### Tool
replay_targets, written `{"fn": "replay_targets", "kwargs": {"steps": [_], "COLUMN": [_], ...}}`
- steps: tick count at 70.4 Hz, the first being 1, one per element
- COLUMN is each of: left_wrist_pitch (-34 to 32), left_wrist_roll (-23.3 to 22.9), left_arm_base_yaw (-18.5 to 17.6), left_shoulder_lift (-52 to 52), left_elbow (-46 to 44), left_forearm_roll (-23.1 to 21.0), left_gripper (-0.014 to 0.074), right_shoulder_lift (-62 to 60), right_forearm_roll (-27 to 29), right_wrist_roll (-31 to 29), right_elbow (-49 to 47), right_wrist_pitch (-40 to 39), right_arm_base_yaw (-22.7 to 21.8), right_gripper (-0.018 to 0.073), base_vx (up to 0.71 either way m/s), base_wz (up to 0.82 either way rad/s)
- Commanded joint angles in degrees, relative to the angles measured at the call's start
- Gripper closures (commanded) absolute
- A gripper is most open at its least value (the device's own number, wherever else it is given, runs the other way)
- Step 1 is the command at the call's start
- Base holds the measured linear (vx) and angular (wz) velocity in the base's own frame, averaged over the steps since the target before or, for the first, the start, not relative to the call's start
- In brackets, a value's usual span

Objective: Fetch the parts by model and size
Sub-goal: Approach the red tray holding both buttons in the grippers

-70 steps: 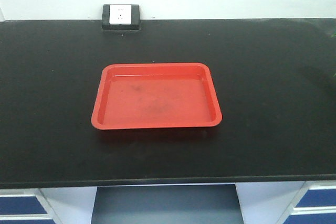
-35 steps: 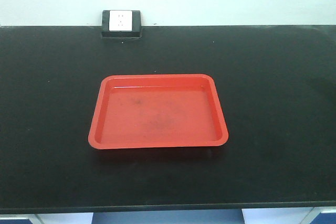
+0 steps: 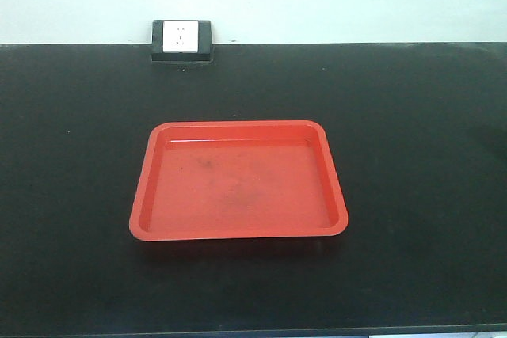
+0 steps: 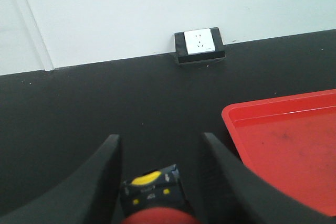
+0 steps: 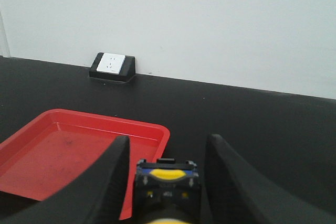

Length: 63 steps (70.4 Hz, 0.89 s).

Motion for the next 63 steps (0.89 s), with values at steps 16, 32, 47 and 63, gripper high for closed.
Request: {"fn": "replay_targets", "kwargs": {"steps": [16,32,47,63], "left_wrist_pitch": [-4.47,-4.47,-4.47,-4.48], "left_wrist_roll": [-0.09,-0.09,-0.09,-0.09], "left_arm_base_yaw": [0.08,0.08,0.08,0.08], "left_shoulder_lift": [0.39,0.39,0.46,0.22], "left_elbow": [-1.43,-1.43,-1.43,-1.43], "left_forearm_roll": [0.32,0.32,0.32,0.32], "left_gripper": [0.0603,0.0603,0.0603,0.0603], "right_shoulder_lift": [0.81,0.81,1.2,1.18], "right_forearm_roll": [-0.9,-0.9,-0.96,-0.89], "right_wrist_roll": [-0.51,-0.51,-0.51,-0.51], "right_elbow": [-1.52,-1.52,-1.52,-1.52], "right_wrist_pitch": [-4.84,-4.84,-4.85,-4.85], "right_arm_base_yaw": [-0.09,-0.09,-0.09,-0.09], "right_gripper": [0.0564,0.0564,0.0564,0.0564], "base_vx": [0.03,0.04,0.03,-0.01], "base_wz": [0.02,0.02,0.05,-0.01]}}
